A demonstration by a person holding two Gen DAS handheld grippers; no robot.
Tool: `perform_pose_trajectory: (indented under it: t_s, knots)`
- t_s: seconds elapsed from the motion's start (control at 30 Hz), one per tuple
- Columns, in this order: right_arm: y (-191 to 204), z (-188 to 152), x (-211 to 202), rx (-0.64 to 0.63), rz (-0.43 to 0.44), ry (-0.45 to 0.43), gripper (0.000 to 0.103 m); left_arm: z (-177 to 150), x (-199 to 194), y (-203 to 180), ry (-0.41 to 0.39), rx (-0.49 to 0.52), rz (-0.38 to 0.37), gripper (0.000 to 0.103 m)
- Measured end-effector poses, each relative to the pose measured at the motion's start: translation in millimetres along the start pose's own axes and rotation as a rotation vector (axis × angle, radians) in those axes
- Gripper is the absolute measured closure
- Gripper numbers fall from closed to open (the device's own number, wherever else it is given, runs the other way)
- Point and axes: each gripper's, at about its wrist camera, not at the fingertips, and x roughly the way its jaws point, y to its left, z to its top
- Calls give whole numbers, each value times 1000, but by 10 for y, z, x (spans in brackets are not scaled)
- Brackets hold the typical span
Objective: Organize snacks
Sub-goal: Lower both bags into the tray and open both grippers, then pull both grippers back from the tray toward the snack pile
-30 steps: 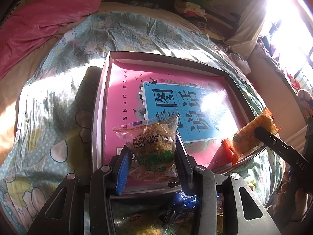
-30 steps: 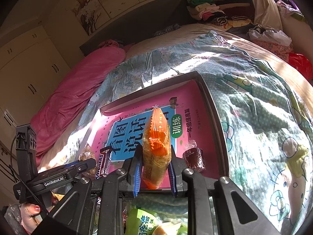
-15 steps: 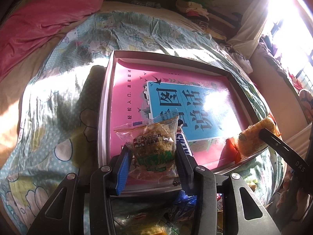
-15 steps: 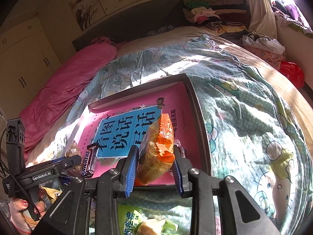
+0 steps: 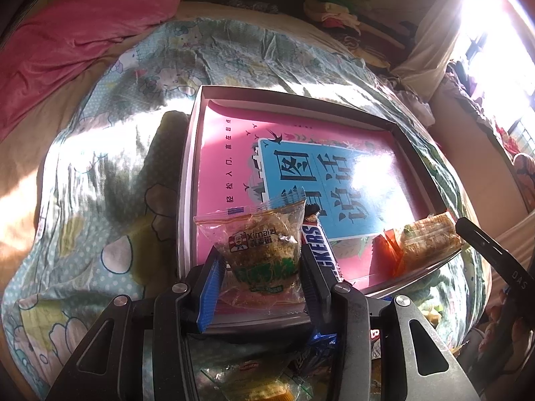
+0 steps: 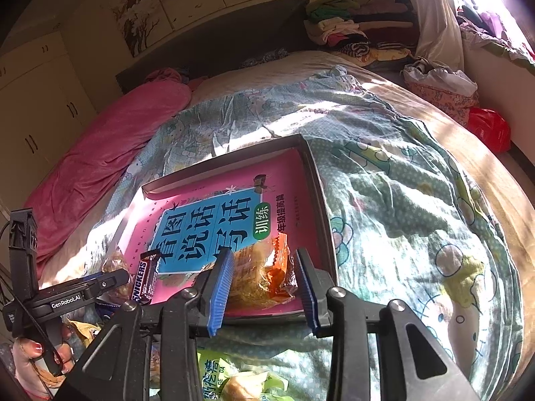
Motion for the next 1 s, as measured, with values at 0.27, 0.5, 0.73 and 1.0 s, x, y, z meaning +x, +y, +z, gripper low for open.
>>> perform_pose_trajectory:
  t_s: [0.27,0.5,0.73,1.0]
  knots:
    - [103,-16,-78,-44,1,-15,58,16,-62,5,-9,6,-11,52]
    - [149,-28,-112,-62,-3,-12,57,10,-132,9,-23,12,-13,47]
    - [181,-1,-237,-77,-16,-35,54,-1,-227,52,-47,-9,-3,43]
    - [201,51,-451,-96,-14,-98,47,-30,-356,48,-86,1,27,33]
